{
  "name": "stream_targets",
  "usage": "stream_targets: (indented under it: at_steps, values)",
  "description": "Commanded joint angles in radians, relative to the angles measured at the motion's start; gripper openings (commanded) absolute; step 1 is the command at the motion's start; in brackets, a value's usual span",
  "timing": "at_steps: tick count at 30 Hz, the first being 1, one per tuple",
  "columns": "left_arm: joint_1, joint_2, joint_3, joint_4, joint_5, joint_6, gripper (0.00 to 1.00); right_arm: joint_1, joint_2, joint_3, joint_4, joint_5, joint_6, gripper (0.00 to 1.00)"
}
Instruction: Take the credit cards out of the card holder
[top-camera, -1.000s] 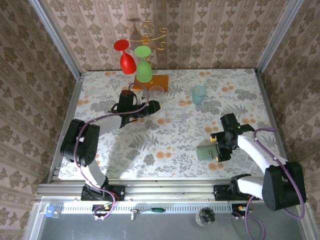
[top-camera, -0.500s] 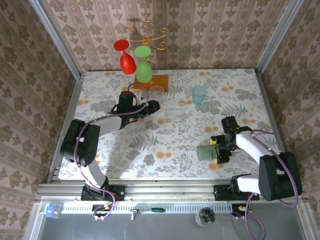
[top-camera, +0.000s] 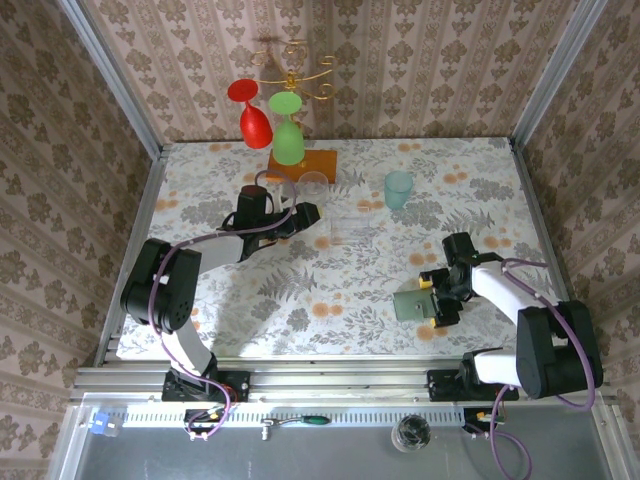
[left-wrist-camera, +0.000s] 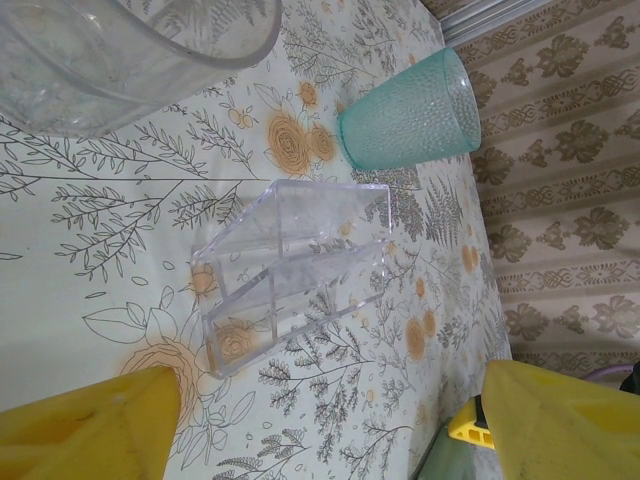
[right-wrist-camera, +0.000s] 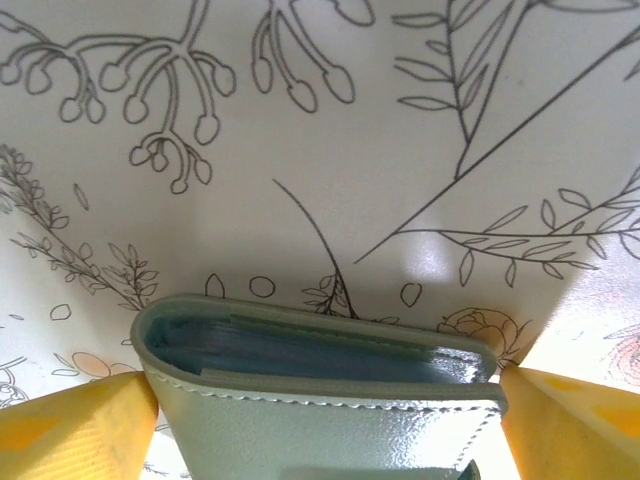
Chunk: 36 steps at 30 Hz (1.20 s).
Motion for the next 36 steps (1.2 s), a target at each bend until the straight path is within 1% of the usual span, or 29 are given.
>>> stream_targets:
  at_steps: [1,5,8,9,10,19,22,25,29,33,36]
  values:
    - [-0.005,-0.026,-0.006,0.037,0.008,-0.015,0.80,-0.006,0.020,0.019,-0.034,0.030,-0.025,0.88]
    - [-0.005,-0.010,-0.002,0.054,0.008,-0.025,0.80,-0.006,0.026,0.010,-0.029,0.035,-0.018,0.85]
    - [-0.004,0.001,-0.003,0.073,0.008,-0.038,0.80,-0.006,0.031,0.008,-0.023,0.035,-0.018,0.85]
    - [-0.005,0.003,-0.002,0.076,0.037,-0.042,0.80,-0.006,0.034,0.007,-0.022,0.033,-0.018,0.84]
    - [-0.004,0.004,-0.002,0.077,0.039,-0.044,0.80,-0.006,0.036,0.007,-0.022,0.033,-0.018,0.83]
    - [0.001,0.006,-0.015,0.078,0.047,-0.040,0.80,-0.006,0.021,0.019,-0.019,0.041,-0.027,0.74]
    - [0.005,0.009,-0.011,0.081,0.054,-0.041,0.80,-0.003,0.008,0.026,-0.019,0.044,-0.026,0.70]
    - [0.009,0.006,-0.014,0.086,0.058,-0.041,0.80,0.015,0.005,0.049,-0.027,0.054,-0.030,0.69]
    - [0.017,-0.002,-0.027,0.087,0.065,-0.040,0.80,0.076,0.035,0.104,-0.043,0.083,-0.047,0.69]
    - [0.026,-0.023,-0.053,0.086,0.066,-0.035,0.80,0.175,0.096,0.180,-0.050,0.121,-0.072,0.69]
    - [0.037,-0.043,-0.076,0.081,0.068,-0.030,0.80,0.254,0.172,0.248,-0.040,0.132,-0.109,0.69]
